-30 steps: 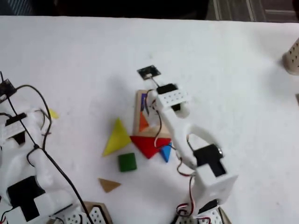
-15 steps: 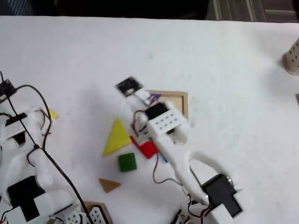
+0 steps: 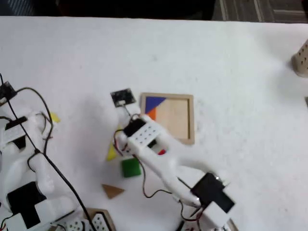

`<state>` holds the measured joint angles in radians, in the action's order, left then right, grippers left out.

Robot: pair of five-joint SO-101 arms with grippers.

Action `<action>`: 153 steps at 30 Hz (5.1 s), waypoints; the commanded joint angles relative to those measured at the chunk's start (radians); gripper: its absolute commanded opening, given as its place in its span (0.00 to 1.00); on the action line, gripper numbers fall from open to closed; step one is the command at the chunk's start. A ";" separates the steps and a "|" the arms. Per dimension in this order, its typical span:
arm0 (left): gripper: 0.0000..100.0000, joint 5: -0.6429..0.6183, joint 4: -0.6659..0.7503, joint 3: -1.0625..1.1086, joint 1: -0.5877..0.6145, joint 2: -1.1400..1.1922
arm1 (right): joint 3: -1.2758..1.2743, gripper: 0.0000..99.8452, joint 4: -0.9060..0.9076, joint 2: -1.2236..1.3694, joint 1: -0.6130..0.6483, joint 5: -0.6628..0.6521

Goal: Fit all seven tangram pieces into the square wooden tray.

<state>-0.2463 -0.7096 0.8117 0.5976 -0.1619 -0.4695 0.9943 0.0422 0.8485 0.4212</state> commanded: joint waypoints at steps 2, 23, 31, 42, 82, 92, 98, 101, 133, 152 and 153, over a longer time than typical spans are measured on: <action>0.27 -0.006 0.017 -0.049 0.005 0.001 | 0.098 0.30 -0.015 0.008 0.045 0.146; 0.27 -0.006 0.017 -0.049 0.005 0.001 | 0.178 0.11 0.479 -0.130 -0.189 -0.287; 0.27 -0.006 0.017 -0.049 0.005 0.001 | 0.041 0.11 0.444 -0.134 -0.275 -0.350; 0.27 -0.006 0.017 -0.049 0.007 0.001 | -0.118 0.11 0.328 -0.274 -0.219 -0.399; 0.27 -0.006 0.015 -0.048 0.007 0.001 | -0.361 0.28 0.076 -0.364 0.194 -1.071; 0.27 -0.006 0.015 -0.048 0.007 0.001 | -0.365 0.29 -0.042 -0.361 0.193 -1.226; 0.27 -0.006 0.015 -0.048 0.007 0.001 | -0.367 0.31 -0.085 -0.311 0.177 -1.223; 0.27 -0.006 0.015 -0.048 0.007 0.001 | -0.353 0.34 -0.096 -0.214 0.177 -1.223; 0.27 -0.215 0.104 -0.052 0.211 0.001 | -0.431 0.33 -0.018 -0.605 0.423 -0.715; 0.27 -0.376 -0.183 -0.493 0.449 0.437 | -0.407 0.26 -0.263 -0.329 0.490 -0.638; 0.27 -0.376 -0.195 -0.506 0.453 0.446 | -0.393 0.25 -0.259 -0.308 0.490 -0.638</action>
<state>-0.6084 -0.8677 0.3821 1.0180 0.2708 -0.9406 0.7181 -0.2984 1.3257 -0.2248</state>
